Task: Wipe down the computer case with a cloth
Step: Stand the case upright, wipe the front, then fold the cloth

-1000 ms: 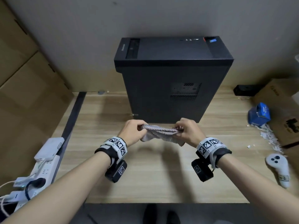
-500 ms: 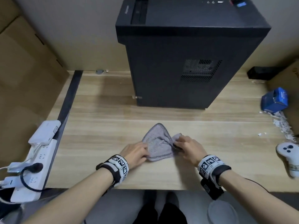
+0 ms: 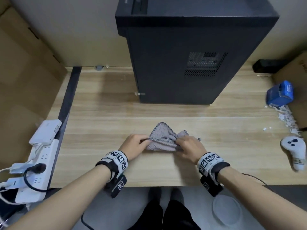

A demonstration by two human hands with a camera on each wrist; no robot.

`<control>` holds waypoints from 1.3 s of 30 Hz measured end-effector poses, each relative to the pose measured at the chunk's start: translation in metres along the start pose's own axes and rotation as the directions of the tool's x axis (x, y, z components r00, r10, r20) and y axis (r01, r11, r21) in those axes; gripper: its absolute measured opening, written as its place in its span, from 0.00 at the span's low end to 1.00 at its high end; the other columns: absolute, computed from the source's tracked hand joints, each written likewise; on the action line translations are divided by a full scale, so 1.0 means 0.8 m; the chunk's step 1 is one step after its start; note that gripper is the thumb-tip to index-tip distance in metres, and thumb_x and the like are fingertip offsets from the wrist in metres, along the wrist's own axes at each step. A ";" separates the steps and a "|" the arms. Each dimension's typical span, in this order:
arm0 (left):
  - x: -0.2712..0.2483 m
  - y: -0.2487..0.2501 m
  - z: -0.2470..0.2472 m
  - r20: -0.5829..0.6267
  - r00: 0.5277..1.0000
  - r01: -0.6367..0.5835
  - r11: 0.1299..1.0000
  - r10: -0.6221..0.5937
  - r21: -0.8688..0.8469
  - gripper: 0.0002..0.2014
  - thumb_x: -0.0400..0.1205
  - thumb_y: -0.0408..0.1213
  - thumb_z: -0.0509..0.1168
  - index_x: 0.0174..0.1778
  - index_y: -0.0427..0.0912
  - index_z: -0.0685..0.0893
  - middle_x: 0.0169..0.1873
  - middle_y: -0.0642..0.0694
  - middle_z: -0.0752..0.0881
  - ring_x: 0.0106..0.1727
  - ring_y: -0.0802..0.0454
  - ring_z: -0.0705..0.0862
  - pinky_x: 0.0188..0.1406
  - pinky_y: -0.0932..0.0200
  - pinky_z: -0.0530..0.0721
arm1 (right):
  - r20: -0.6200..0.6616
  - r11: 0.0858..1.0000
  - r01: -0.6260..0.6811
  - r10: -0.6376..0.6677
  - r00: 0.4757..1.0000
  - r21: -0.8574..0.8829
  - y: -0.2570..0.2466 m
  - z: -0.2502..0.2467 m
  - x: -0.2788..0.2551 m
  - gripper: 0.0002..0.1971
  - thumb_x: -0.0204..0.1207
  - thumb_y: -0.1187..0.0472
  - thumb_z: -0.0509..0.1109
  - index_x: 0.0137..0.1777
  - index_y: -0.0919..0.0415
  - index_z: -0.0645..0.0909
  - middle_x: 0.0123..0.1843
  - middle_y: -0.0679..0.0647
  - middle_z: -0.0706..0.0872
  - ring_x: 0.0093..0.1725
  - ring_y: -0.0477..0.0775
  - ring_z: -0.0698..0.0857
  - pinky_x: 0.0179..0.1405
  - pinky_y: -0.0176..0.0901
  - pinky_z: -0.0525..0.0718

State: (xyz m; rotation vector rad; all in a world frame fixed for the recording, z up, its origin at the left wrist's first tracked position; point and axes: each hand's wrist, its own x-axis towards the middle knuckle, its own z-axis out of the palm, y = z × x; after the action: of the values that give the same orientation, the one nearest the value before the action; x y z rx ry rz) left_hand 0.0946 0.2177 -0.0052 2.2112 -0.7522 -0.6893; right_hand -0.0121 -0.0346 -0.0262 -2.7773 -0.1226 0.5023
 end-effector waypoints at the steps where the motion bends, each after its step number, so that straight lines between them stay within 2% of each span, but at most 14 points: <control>1: 0.004 0.005 -0.009 -0.025 1.000 0.004 1.000 -0.004 -0.025 0.12 0.83 0.41 0.65 0.33 0.46 0.83 0.27 0.54 0.83 0.32 0.55 0.79 0.37 0.56 0.76 | 0.002 0.999 -0.038 0.038 0.999 0.038 0.004 -0.012 -0.001 0.06 0.75 0.55 0.71 0.45 0.55 0.78 0.47 0.53 0.84 0.49 0.58 0.81 0.44 0.49 0.78; 4: 0.023 0.014 -0.041 -0.072 0.997 0.014 0.998 -0.018 -0.058 0.11 0.81 0.42 0.64 0.34 0.45 0.84 0.29 0.52 0.86 0.35 0.50 0.81 0.41 0.53 0.80 | -0.061 0.983 -0.125 0.135 0.989 0.133 0.023 -0.065 -0.004 0.11 0.71 0.52 0.75 0.41 0.51 0.74 0.40 0.48 0.81 0.41 0.56 0.78 0.36 0.48 0.73; 6: 0.036 0.025 -0.062 -0.095 0.995 0.000 0.997 -0.007 -0.072 0.12 0.81 0.43 0.64 0.37 0.41 0.87 0.32 0.49 0.88 0.39 0.45 0.84 0.45 0.49 0.82 | -0.149 0.977 -0.140 0.164 0.975 0.160 0.034 -0.108 -0.003 0.12 0.68 0.58 0.77 0.40 0.50 0.75 0.35 0.46 0.80 0.36 0.55 0.77 0.33 0.47 0.71; 10: 0.057 0.063 -0.102 -0.202 0.976 -0.107 0.985 0.078 -0.138 0.11 0.82 0.40 0.65 0.42 0.37 0.89 0.37 0.42 0.90 0.38 0.52 0.82 0.49 0.49 0.83 | -0.363 0.970 -0.022 0.112 0.925 0.243 0.041 -0.190 0.008 0.18 0.63 0.66 0.80 0.38 0.45 0.75 0.28 0.43 0.75 0.30 0.47 0.74 0.31 0.49 0.74; 12: 0.064 0.076 -0.119 -0.259 0.962 -0.139 0.974 0.090 -0.178 0.11 0.82 0.39 0.66 0.43 0.37 0.90 0.39 0.41 0.90 0.38 0.55 0.81 0.48 0.49 0.84 | -0.439 0.970 0.020 0.091 0.894 0.242 0.041 -0.218 0.012 0.16 0.63 0.65 0.82 0.37 0.47 0.77 0.27 0.43 0.74 0.29 0.42 0.73 0.32 0.49 0.75; 15: 0.065 0.084 -0.136 -0.280 0.955 -0.159 0.966 0.098 -0.205 0.10 0.81 0.40 0.66 0.43 0.39 0.91 0.38 0.43 0.91 0.37 0.57 0.81 0.45 0.52 0.84 | -0.480 0.971 0.076 0.044 0.876 0.228 0.037 -0.233 0.012 0.12 0.64 0.62 0.83 0.38 0.52 0.81 0.27 0.44 0.74 0.29 0.43 0.73 0.32 0.46 0.74; 19: 0.049 0.074 -0.125 -0.206 0.974 -0.132 0.971 0.090 -0.199 0.10 0.82 0.36 0.67 0.39 0.37 0.90 0.32 0.46 0.88 0.34 0.60 0.79 0.40 0.58 0.79 | -0.359 0.959 0.076 0.029 0.933 0.272 0.031 -0.205 0.003 0.12 0.64 0.50 0.85 0.38 0.51 0.84 0.28 0.45 0.79 0.29 0.46 0.76 0.32 0.46 0.76; 23: 0.021 0.033 -0.077 0.013 1.000 0.004 0.992 -0.002 -0.123 0.14 0.80 0.43 0.68 0.34 0.39 0.88 0.26 0.43 0.82 0.29 0.58 0.74 0.35 0.58 0.71 | -0.063 0.968 0.016 0.000 0.998 0.250 0.028 -0.139 -0.019 0.15 0.66 0.48 0.84 0.35 0.54 0.82 0.26 0.47 0.77 0.26 0.43 0.73 0.30 0.39 0.70; 27: -0.011 -0.003 -0.016 0.298 0.949 0.126 0.991 -0.104 -0.055 0.11 0.79 0.46 0.69 0.31 0.50 0.89 0.26 0.49 0.81 0.29 0.57 0.74 0.34 0.58 0.71 | 0.232 0.972 -0.081 0.028 0.972 0.221 0.027 -0.065 -0.046 0.17 0.67 0.46 0.82 0.33 0.56 0.81 0.24 0.49 0.75 0.25 0.45 0.70 0.29 0.44 0.68; 30: -0.025 -0.024 0.016 0.390 0.912 0.150 0.988 -0.126 -0.032 0.11 0.78 0.47 0.69 0.36 0.46 0.91 0.27 0.51 0.79 0.30 0.58 0.72 0.35 0.58 0.70 | 0.331 0.948 -0.134 0.033 0.943 0.289 0.028 -0.027 -0.059 0.18 0.66 0.43 0.82 0.39 0.58 0.86 0.26 0.49 0.79 0.26 0.45 0.71 0.30 0.45 0.69; 33: -0.022 -0.028 0.028 0.351 0.924 0.194 0.977 -0.152 -0.086 0.20 0.77 0.51 0.69 0.32 0.35 0.84 0.25 0.50 0.76 0.29 0.56 0.71 0.32 0.59 0.69 | 0.333 0.917 -0.189 0.066 0.941 0.352 0.033 -0.019 -0.056 0.17 0.69 0.45 0.82 0.36 0.60 0.86 0.26 0.50 0.79 0.25 0.45 0.73 0.28 0.42 0.72; 34: -0.015 -0.026 0.028 0.315 0.932 0.221 0.969 -0.177 -0.108 0.20 0.77 0.49 0.69 0.29 0.36 0.81 0.24 0.50 0.75 0.27 0.55 0.71 0.31 0.59 0.69 | 0.317 0.894 -0.222 0.097 0.944 0.390 0.036 -0.023 -0.052 0.17 0.70 0.47 0.82 0.33 0.60 0.84 0.25 0.50 0.79 0.24 0.46 0.75 0.28 0.42 0.75; 37: 0.014 -0.024 0.023 0.150 0.957 0.267 0.957 -0.249 -0.115 0.19 0.81 0.43 0.69 0.25 0.40 0.79 0.21 0.52 0.77 0.26 0.53 0.72 0.30 0.57 0.70 | 0.137 0.885 -0.239 0.200 0.970 0.400 0.050 -0.035 -0.026 0.22 0.72 0.49 0.80 0.26 0.58 0.73 0.24 0.49 0.72 0.25 0.47 0.69 0.29 0.45 0.68; 39: 0.033 -0.024 0.021 0.006 0.962 0.274 0.961 -0.274 -0.049 0.15 0.80 0.47 0.68 0.33 0.39 0.85 0.28 0.48 0.86 0.31 0.50 0.79 0.36 0.51 0.79 | 0.026 0.876 -0.246 0.259 0.966 0.415 0.061 -0.039 -0.004 0.16 0.72 0.52 0.79 0.30 0.56 0.79 0.29 0.49 0.78 0.30 0.49 0.75 0.34 0.46 0.73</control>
State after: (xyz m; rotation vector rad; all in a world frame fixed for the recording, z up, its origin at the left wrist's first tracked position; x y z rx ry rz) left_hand 0.1078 0.2040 -0.0362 2.2929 -0.4253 -0.8315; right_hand -0.0028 -0.0904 -0.0132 -2.3854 0.3251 0.4817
